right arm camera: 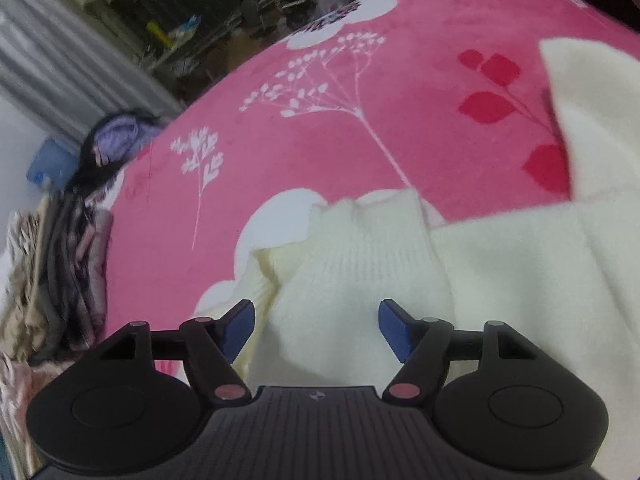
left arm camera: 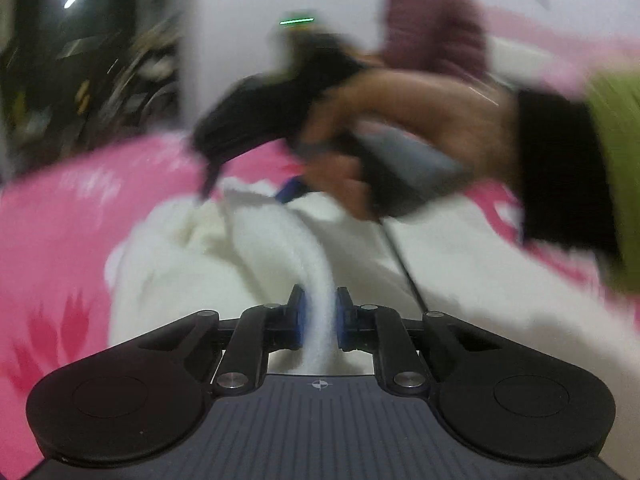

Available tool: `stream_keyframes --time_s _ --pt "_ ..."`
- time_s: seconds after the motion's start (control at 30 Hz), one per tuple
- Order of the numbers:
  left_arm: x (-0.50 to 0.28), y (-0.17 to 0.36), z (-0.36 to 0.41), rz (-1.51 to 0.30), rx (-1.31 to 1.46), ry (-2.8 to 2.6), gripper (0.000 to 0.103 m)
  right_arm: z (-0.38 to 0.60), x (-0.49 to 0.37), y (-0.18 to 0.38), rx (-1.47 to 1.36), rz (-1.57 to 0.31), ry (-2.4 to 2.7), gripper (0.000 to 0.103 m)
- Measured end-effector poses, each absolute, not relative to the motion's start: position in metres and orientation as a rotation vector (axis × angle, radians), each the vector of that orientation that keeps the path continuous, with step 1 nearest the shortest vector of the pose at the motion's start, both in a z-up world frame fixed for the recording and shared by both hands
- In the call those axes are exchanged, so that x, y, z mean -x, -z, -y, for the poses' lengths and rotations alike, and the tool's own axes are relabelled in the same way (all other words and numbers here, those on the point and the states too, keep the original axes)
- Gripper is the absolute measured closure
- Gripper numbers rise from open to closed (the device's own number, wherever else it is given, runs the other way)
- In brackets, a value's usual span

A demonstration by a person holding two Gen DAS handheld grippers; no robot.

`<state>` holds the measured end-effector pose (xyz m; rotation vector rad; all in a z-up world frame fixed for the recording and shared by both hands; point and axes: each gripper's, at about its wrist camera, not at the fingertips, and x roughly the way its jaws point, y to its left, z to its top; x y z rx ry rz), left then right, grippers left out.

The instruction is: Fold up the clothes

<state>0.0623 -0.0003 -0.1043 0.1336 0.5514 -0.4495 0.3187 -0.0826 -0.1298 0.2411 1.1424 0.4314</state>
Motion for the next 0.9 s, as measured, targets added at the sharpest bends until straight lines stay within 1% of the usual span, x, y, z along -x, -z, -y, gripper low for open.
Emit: stream_keyframes --time_s 0.03,0.13,0.17,0.2,0.23,0.27,0.3,0.4,0.5,0.57,0.63,0.67,0.8,0.9 --pt "-0.057 0.107 0.006 -0.534 -0.194 0.465 0.09 0.077 -0.321 0.13 -0.199 -1.155 -0.442 0.024" --pt "-0.048 0.115 0.011 -0.502 -0.28 0.475 0.09 0.054 -0.32 0.134 0.028 -1.161 -0.453 0.025" --pt "-0.047 0.117 0.009 -0.503 -0.272 0.474 0.09 0.048 -0.317 0.134 0.102 -1.148 -0.443 0.041" --pt "-0.046 0.118 0.007 -0.504 -0.264 0.473 0.09 0.048 -0.313 0.133 0.153 -1.127 -0.423 0.062" --pt "-0.045 0.117 0.005 -0.503 -0.252 0.476 0.09 0.05 -0.308 0.131 0.195 -1.102 -0.403 0.07" --pt "-0.044 0.116 0.003 -0.501 -0.239 0.478 0.09 0.056 -0.303 0.128 0.196 -1.085 -0.393 0.083" --pt "-0.043 0.116 0.001 -0.5 -0.227 0.481 0.09 0.067 -0.299 0.124 0.157 -1.071 -0.382 0.091" --pt "-0.031 0.113 0.001 -0.48 -0.255 0.5 0.087 0.127 -0.267 0.097 -0.125 -0.951 -0.389 0.091" --pt "-0.012 0.113 0.011 -0.427 -0.391 0.526 0.081 0.188 -0.21 0.07 -0.364 -0.824 -0.385 0.092" --pt "0.003 0.113 0.019 -0.39 -0.481 0.556 0.071 0.222 -0.164 0.059 -0.476 -0.771 -0.354 0.092" --pt "0.018 0.116 0.025 -0.368 -0.538 0.555 0.065 0.246 -0.116 0.055 -0.539 -0.739 -0.299 0.092" --pt "0.025 0.118 0.028 -0.357 -0.565 0.554 0.063 0.257 -0.092 0.054 -0.563 -0.725 -0.269 0.091" --pt "0.049 0.127 0.037 -0.34 -0.628 0.558 0.062 0.269 -0.009 0.059 -0.524 -0.67 -0.151 0.091" --pt "0.065 0.131 0.04 -0.339 -0.619 0.558 0.062 0.274 0.022 0.072 -0.582 -0.663 -0.077 0.091"
